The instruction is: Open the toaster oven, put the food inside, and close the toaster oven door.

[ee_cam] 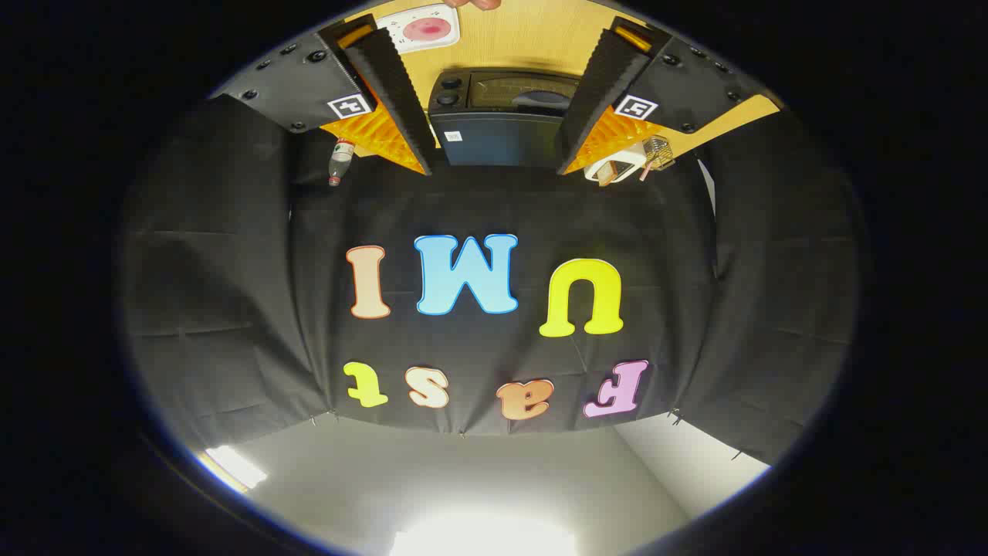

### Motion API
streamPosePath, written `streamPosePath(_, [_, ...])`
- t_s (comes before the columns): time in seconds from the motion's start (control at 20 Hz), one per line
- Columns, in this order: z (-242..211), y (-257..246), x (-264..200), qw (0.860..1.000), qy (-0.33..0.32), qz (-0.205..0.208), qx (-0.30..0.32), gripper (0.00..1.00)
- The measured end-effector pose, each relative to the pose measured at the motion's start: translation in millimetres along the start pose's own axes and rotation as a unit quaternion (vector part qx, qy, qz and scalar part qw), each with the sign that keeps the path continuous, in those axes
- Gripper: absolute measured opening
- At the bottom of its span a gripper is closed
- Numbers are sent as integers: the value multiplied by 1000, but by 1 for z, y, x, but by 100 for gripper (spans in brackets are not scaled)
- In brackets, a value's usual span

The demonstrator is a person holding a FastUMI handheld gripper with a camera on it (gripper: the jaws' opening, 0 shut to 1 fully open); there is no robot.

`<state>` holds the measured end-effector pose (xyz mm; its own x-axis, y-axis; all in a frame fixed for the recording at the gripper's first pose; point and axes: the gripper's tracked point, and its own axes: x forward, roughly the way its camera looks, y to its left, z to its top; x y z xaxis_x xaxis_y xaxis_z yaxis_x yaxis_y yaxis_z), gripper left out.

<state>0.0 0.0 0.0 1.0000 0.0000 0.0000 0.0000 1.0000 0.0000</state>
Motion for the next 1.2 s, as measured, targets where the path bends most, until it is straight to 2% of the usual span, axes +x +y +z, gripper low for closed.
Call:
streamPosePath(0.4, [-22, 15, 12, 999, 40, 10, 9, 98])
streamPosePath(0.65, [-30, 17, 18, 998, 61, 3, -2, 98])
streamPosePath(1.05, [-49, 42, 30, 996, 83, 31, 17, 98])
streamPosePath(1.2, [-57, 45, 43, 995, 87, 29, 26, 98])
